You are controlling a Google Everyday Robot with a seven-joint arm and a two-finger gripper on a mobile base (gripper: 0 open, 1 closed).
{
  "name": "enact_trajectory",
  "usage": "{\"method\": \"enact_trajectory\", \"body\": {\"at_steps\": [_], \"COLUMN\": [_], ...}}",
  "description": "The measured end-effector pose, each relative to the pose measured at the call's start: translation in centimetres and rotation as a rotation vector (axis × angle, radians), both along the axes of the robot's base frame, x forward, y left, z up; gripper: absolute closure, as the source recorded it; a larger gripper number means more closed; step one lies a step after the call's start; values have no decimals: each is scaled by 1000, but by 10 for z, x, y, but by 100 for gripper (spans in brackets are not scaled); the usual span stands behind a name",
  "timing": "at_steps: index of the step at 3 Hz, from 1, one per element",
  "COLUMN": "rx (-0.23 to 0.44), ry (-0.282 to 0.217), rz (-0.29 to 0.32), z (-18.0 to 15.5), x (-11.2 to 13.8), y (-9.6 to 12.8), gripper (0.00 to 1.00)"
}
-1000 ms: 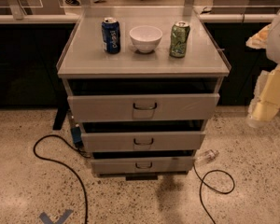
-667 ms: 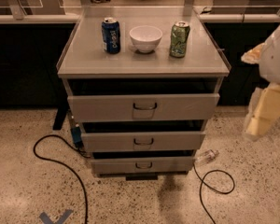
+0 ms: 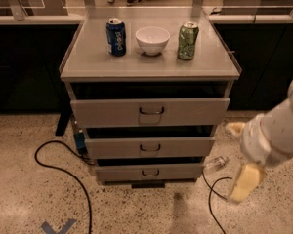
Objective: Open bottom drawer
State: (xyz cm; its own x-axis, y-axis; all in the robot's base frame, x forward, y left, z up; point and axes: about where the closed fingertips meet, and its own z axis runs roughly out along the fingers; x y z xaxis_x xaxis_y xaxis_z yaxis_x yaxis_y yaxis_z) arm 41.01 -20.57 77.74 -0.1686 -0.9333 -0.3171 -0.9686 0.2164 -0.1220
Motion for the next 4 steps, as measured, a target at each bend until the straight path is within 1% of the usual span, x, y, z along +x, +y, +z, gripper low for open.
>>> {"method": "enact_trajectory", "body": {"at_steps": [1, 2, 3, 4], "rx": [50, 72, 117, 117], "ry": [105, 226, 276, 277], "rz": [12, -1, -6, -5], "z": [-124, -246, -286, -286], "x": [-26, -55, -64, -65], "y": [7, 14, 24, 24], "gripper": [0, 0, 0, 0]}}
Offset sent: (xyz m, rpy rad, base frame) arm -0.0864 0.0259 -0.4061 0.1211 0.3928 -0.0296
